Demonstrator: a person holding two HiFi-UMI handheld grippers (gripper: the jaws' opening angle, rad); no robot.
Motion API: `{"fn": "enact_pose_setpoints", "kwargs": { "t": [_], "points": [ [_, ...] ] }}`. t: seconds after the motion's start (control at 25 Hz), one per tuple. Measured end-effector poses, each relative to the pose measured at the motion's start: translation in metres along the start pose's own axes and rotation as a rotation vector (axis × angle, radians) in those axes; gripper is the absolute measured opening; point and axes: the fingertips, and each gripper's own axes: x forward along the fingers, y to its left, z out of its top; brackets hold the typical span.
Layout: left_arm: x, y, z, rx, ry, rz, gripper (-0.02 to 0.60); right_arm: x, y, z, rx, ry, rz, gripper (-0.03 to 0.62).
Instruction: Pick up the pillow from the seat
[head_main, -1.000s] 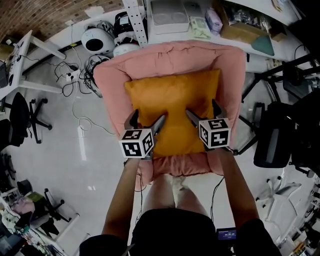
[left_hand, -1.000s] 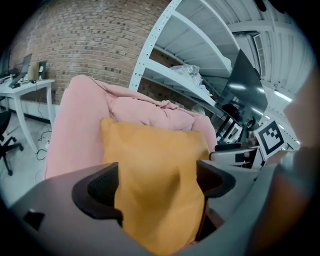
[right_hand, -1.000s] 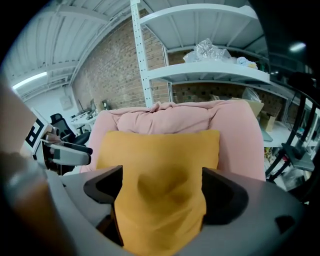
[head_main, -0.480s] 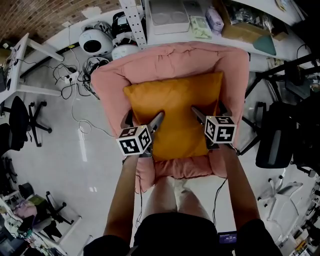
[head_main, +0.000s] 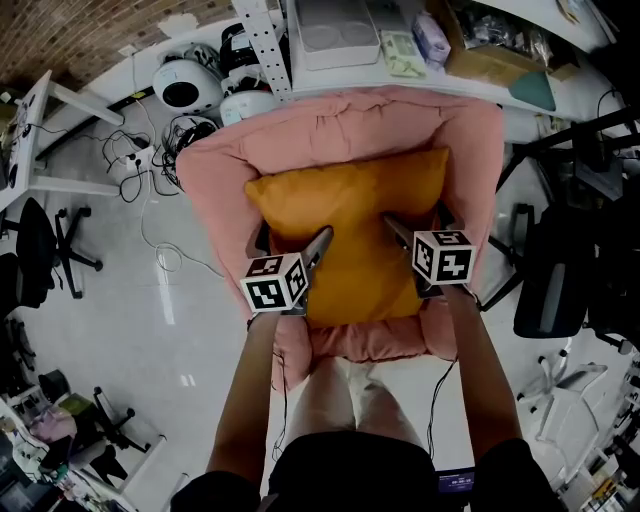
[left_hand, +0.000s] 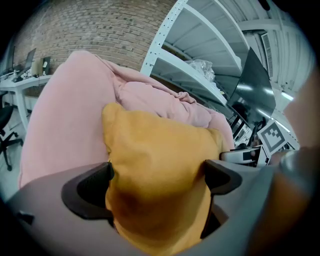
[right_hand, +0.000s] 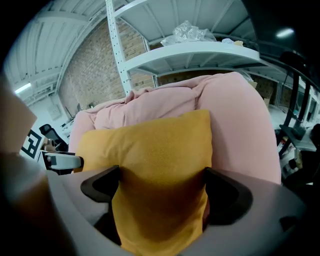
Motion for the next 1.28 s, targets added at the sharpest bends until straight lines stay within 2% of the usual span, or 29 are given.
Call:
{"fn": "enact_pose_setpoints", "kwargs": {
  "t": [0.24,0.4,0.56,0.68,0.92,1.28],
  "points": [
    [0.014,0.005,0.000,0.006,0.033,-0.026,0.588,0.011,-0.001,0.002,-0.029,0.015,0.021,0.518],
    [0.022,0.006,0.000,0.008,0.046,-0.032,0.588,0.021,-0.009,0.002,-0.034,0.028,0.001,0.520],
    [0.028,0.008,0.000,0.013,0.046,-0.030,0.588,0.030,-0.017,-0.002,0.010,0.047,0.004,0.561],
    [0.033,0.009,-0.001,0.018,0.043,-0.037,0.588,0.035,-0.018,-0.004,0.032,0.051,0.041,0.574],
    [0.043,0.009,0.001,0.042,0.007,-0.041,0.588,0.046,-0.015,-0.002,0.002,0.063,0.093,0.572],
    [0.047,0.010,0.001,0.063,-0.003,-0.037,0.588,0.050,-0.014,-0.001,-0.001,0.036,0.090,0.571]
  ]
}}
